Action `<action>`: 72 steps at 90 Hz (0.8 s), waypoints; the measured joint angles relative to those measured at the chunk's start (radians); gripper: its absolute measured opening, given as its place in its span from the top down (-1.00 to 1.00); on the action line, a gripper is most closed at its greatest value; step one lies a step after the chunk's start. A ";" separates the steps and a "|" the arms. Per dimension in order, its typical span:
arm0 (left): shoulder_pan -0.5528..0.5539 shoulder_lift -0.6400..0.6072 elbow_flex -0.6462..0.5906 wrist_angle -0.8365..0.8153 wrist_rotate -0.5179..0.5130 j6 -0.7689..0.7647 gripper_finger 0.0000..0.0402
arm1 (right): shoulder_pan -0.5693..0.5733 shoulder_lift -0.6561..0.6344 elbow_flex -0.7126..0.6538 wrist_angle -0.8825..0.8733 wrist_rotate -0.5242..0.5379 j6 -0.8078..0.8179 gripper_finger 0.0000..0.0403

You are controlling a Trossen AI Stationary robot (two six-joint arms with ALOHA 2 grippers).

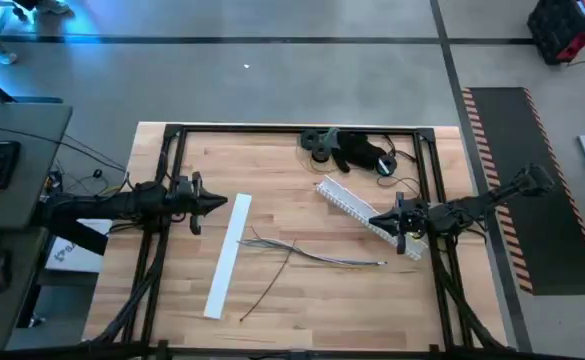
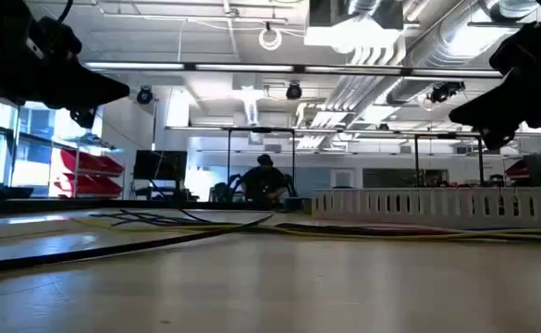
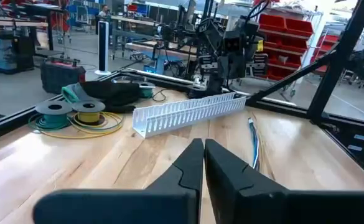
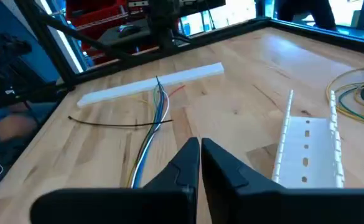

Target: Ziptie cables

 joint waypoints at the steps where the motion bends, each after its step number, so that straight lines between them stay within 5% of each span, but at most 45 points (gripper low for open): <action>1: 0.000 0.000 0.000 0.000 0.000 0.000 1.00 | 0.000 0.000 0.000 0.000 0.000 0.000 1.00; 47: 0.000 0.000 0.000 0.004 -0.001 -0.004 1.00 | 0.000 0.000 0.000 0.000 0.000 0.000 1.00; 72: 0.000 0.000 0.000 0.154 -0.010 -0.009 1.00 | 0.000 0.000 0.000 0.000 0.000 0.000 1.00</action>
